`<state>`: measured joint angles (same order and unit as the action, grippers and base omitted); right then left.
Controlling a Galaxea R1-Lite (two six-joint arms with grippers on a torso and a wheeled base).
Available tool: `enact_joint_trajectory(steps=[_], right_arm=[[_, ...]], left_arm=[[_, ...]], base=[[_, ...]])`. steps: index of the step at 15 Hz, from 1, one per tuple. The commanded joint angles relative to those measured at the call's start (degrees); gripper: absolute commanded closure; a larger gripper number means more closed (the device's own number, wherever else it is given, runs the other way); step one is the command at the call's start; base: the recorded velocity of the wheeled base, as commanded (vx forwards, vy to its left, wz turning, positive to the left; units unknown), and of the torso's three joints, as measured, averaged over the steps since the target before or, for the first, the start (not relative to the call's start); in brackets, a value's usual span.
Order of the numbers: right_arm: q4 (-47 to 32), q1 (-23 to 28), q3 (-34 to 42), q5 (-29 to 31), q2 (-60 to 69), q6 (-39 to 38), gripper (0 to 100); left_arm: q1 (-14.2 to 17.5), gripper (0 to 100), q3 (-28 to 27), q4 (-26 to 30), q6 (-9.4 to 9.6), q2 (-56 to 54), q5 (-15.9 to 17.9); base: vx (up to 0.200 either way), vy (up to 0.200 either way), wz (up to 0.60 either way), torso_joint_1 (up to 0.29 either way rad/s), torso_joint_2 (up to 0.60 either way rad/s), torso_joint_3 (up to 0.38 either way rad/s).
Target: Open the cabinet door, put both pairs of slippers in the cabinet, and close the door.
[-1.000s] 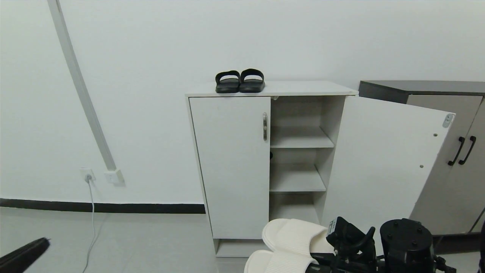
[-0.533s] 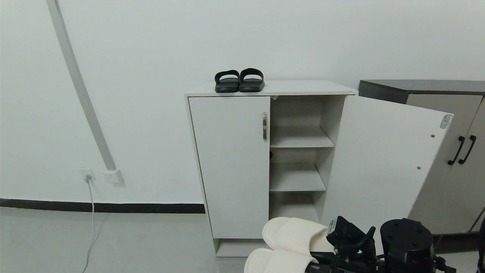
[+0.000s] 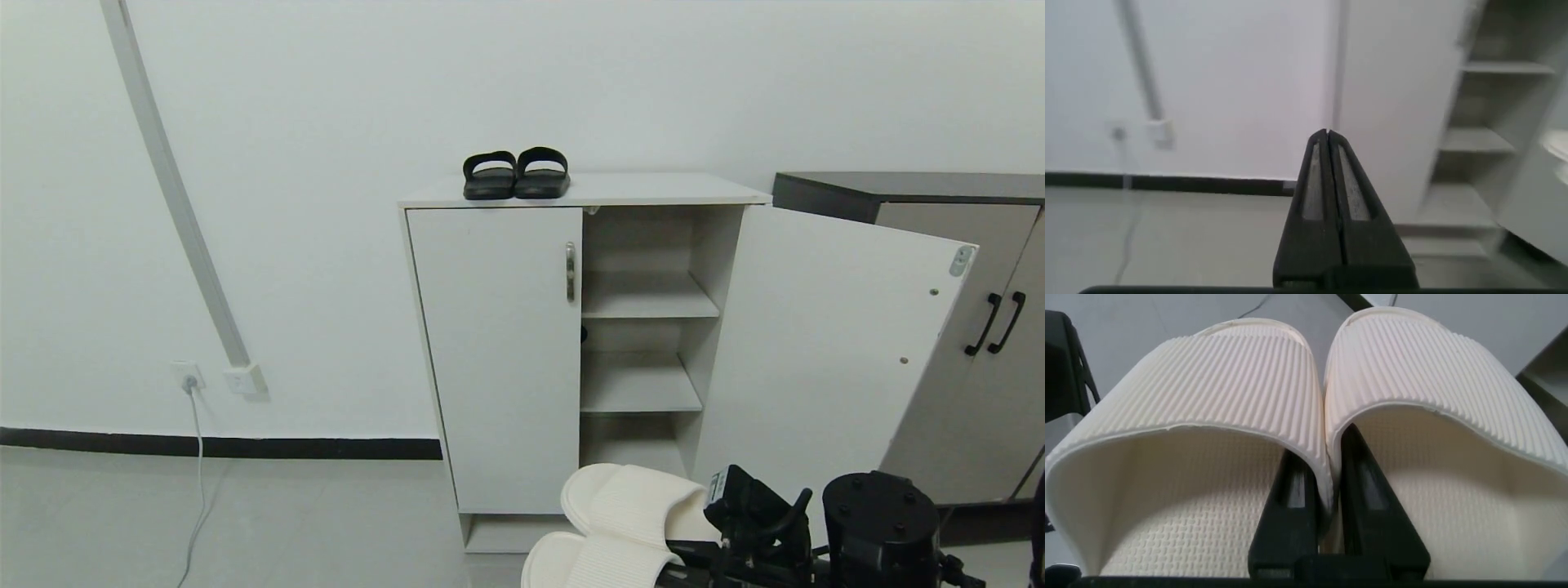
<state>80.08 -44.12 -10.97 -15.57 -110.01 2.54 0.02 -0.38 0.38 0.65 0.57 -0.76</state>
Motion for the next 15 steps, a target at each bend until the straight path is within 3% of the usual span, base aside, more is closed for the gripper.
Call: enact_joint_trajectory(steps=[1,6,8,10,15], right_arm=[[0.0,-0.2,-0.2,0.8,0.0,0.0,100],[0.0,-0.5,-5.2,15.1,-3.5,-1.3,100],[-0.3,-3.5,-11.4,29.4,-8.6,-8.4,100],[-0.5,-3.5,-19.0,44.2,-15.0,-9.2,100],[-4.3,-2.9,-30.1,58.1,-18.8,-11.5,100]], left_arm=[[0.0,100,0.4,-0.4,1.11,-0.6,1.3],[0.0,100,0.4,-0.3,-0.03,-0.6,1.5],[0.0,100,0.3,-0.3,-0.21,-0.6,1.5],[0.0,100,0.3,-0.3,-0.21,-0.6,1.5],[0.0,100,0.3,-0.3,-0.21,-0.6,1.5]], base=[[0.0,0.0,0.0,0.0,0.0,0.0],[0.0,0.0,0.0,0.0,0.0,0.0],[0.0,0.0,0.0,0.0,0.0,0.0],[0.0,0.0,0.0,0.0,0.0,0.0],[0.0,0.0,0.0,0.0,0.0,0.0]])
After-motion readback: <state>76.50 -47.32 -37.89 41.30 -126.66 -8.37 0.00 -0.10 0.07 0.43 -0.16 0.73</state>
